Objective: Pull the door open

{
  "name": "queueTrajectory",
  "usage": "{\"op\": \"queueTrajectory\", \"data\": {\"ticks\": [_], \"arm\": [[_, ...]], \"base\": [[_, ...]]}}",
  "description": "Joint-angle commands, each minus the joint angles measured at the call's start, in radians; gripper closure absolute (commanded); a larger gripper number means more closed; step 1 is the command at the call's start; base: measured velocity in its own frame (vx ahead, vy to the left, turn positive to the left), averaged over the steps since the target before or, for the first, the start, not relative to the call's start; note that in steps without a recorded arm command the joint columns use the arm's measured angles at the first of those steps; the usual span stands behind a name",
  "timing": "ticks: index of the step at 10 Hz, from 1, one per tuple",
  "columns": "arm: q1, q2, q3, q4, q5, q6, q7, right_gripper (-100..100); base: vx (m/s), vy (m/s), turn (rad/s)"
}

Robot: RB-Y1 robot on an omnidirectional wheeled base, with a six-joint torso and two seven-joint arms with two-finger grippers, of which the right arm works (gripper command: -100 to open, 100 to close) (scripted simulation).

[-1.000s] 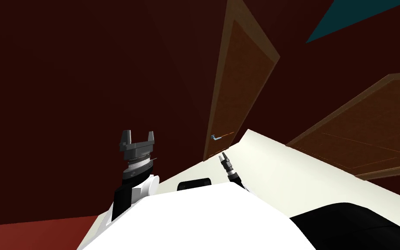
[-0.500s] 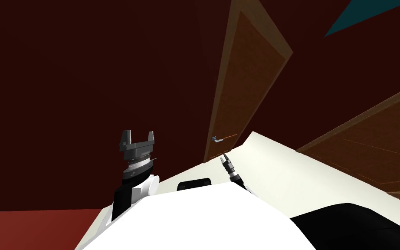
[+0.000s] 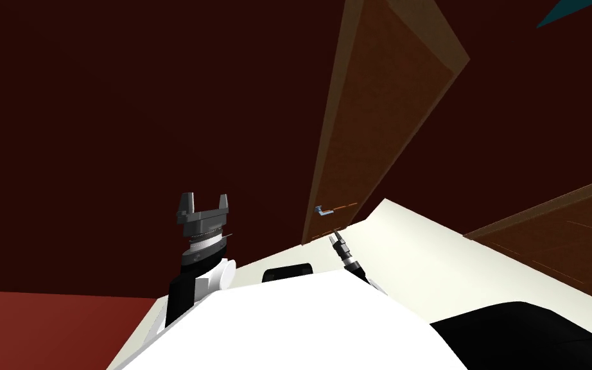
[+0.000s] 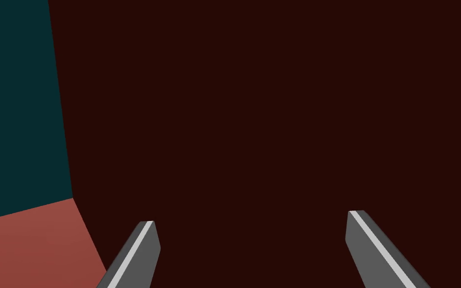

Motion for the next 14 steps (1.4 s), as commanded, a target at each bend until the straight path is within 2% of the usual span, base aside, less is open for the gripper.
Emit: {"op": "queueTrajectory", "data": {"ticks": [1,2,6,7,9,13,14], "arm": [[-0.005,-0.013,0.004,0.039,-0.007,-0.014,-0.015,-100],[-0.011,-0.022,0.008,0.070,-0.012,-0.024,-0.025,-100],[-0.020,-0.036,0.013,0.119,-0.021,-0.040,-0.041,-100],[-0.019,-0.032,0.012,0.111,-0.019,-0.037,-0.036,-100],[-0.046,-0.023,-0.022,0.159,-0.037,-0.033,-0.039,-100],[-0.082,-0.010,-0.071,0.223,-0.062,-0.024,-0.041,-100],[-0.081,-0.010,-0.062,0.220,-0.058,-0.029,-0.040,-100]], "base": [[0.091,-0.091,0.167],[0.096,-0.127,0.188],[0.039,-0.075,0.077],[0.018,-0.031,0.029],[0.130,0.009,0.281],[0.184,0.007,0.196],[0.094,-0.010,0.046]]}}
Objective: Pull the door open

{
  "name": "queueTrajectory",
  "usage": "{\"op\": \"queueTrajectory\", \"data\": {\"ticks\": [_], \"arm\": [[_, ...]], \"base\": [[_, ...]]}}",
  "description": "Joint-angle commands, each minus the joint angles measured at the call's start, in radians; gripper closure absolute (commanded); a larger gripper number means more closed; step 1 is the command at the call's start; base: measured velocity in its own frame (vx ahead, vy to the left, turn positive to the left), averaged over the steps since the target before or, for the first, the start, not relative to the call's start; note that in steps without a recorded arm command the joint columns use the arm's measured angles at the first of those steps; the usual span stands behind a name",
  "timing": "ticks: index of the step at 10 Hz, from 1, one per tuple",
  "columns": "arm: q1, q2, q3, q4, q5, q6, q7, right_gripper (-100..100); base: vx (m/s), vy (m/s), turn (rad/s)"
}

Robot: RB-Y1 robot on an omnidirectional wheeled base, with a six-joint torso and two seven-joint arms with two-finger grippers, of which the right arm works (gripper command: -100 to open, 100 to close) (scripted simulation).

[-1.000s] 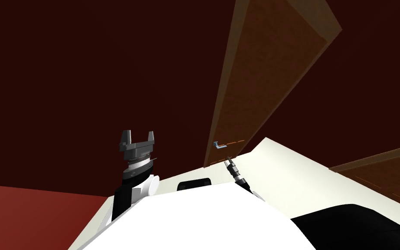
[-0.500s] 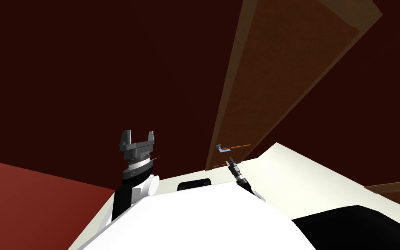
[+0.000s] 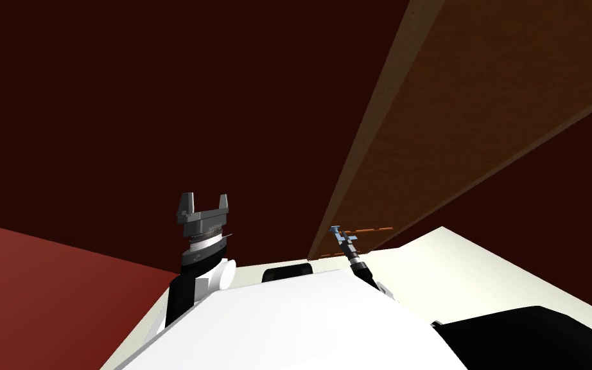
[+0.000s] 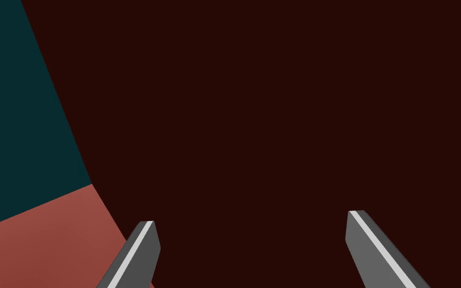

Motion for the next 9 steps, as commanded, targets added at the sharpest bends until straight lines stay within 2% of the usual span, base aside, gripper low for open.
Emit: {"op": "queueTrajectory", "data": {"ticks": [1,6,9], "arm": [[0.002,0.000,0.001,-0.002,0.001,-0.001,0.000,100],[0.002,0.000,0.001,-0.002,0.001,-0.001,0.000,100],[0.012,-0.012,0.012,0.017,0.001,-0.027,-0.012,100]], "base": [[-0.011,0.001,-0.038],[-0.019,0.001,-0.002],[-0.145,-0.072,0.158]]}}
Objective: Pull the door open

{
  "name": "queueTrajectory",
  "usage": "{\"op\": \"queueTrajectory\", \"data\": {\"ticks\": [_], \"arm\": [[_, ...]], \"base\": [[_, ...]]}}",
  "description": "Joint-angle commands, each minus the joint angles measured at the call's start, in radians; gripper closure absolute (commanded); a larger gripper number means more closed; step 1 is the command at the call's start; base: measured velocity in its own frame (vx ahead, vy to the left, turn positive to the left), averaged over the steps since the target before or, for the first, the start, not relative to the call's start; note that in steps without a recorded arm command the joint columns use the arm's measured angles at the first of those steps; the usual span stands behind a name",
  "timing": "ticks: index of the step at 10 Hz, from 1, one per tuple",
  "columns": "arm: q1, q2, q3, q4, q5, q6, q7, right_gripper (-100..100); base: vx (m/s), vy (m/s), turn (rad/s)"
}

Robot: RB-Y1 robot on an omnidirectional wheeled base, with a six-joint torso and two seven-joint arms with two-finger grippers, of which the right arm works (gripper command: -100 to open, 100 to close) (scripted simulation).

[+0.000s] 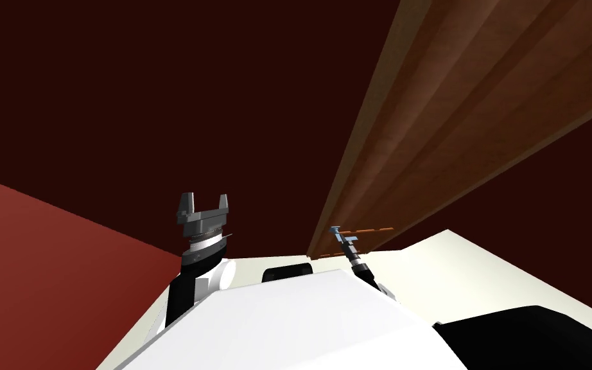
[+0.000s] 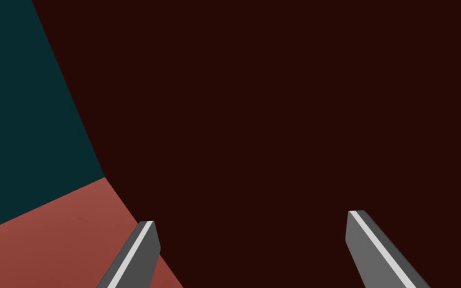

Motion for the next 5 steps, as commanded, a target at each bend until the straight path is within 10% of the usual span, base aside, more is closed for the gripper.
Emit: {"op": "queueTrajectory", "data": {"ticks": [1,5], "arm": [[0.007,-0.008,0.006,0.014,0.000,-0.018,-0.009,100],[0.020,-0.026,0.021,0.041,0.001,-0.065,-0.028,100]], "base": [[-0.207,-0.085,0.169],[-0.209,-0.055,0.176]]}}
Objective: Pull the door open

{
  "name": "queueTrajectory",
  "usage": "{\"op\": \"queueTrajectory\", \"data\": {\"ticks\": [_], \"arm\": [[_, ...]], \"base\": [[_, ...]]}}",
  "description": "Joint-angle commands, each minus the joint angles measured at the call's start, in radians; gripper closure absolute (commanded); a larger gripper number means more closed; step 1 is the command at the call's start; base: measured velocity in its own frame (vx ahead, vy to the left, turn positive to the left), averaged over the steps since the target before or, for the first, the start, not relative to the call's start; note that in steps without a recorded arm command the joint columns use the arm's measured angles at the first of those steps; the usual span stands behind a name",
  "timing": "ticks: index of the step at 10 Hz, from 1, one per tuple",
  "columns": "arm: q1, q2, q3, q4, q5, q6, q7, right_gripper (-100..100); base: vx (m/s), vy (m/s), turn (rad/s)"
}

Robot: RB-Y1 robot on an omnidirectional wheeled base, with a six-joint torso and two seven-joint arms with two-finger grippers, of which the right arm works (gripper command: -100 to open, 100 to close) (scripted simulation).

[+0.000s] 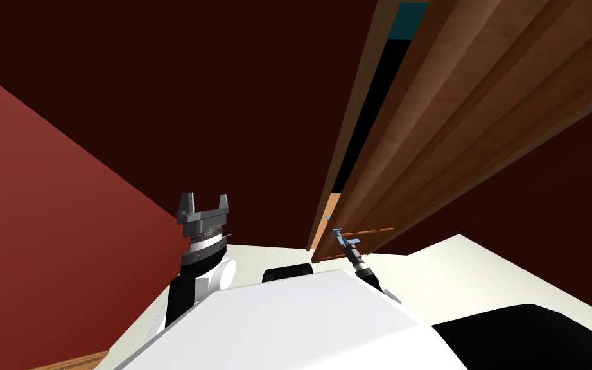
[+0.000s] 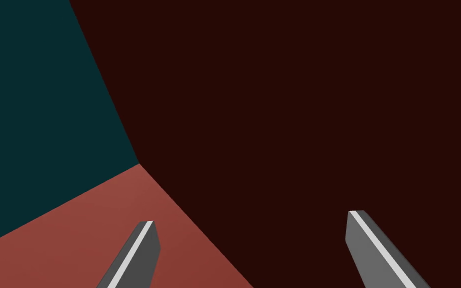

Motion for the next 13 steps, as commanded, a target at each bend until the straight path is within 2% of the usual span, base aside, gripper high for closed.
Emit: {"op": "queueTrajectory", "data": {"ticks": [1,4,5,13], "arm": [[-0.002,-0.007,0.006,0.022,0.000,-0.029,-0.010,100],[0.005,-0.017,0.014,0.036,0.001,-0.054,-0.020,100],[0.002,-0.013,0.014,0.034,0.002,-0.048,-0.018,100],[0.000,-0.026,0.035,0.080,-0.004,-0.099,-0.032,100]], "base": [[-0.186,-0.080,0.193],[-0.192,-0.050,0.132],[-0.081,-0.017,0.022],[-0.231,-0.081,0.189]]}}
